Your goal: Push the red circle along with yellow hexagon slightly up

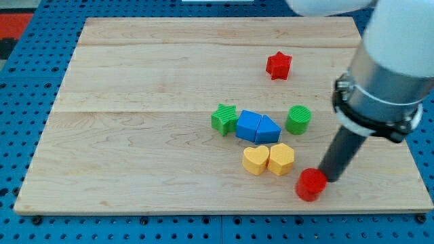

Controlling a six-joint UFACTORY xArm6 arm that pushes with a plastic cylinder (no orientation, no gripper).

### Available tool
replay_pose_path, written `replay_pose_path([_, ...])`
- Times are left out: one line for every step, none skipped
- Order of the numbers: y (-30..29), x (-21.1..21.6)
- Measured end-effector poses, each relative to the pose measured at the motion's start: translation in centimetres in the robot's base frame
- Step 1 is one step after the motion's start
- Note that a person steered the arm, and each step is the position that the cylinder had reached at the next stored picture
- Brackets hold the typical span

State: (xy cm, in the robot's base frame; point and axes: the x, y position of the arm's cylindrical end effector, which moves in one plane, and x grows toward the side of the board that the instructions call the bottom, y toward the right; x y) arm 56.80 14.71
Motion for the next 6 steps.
replay_pose_path([1.1,1.5])
replay_pose_path([7.0,3.4])
replay_pose_path([-0.7,4.9])
replay_pose_path([-4.6,3.3])
replay_pose_path([-4.7,-0.1])
replay_pose_path([-5.1,-1.7])
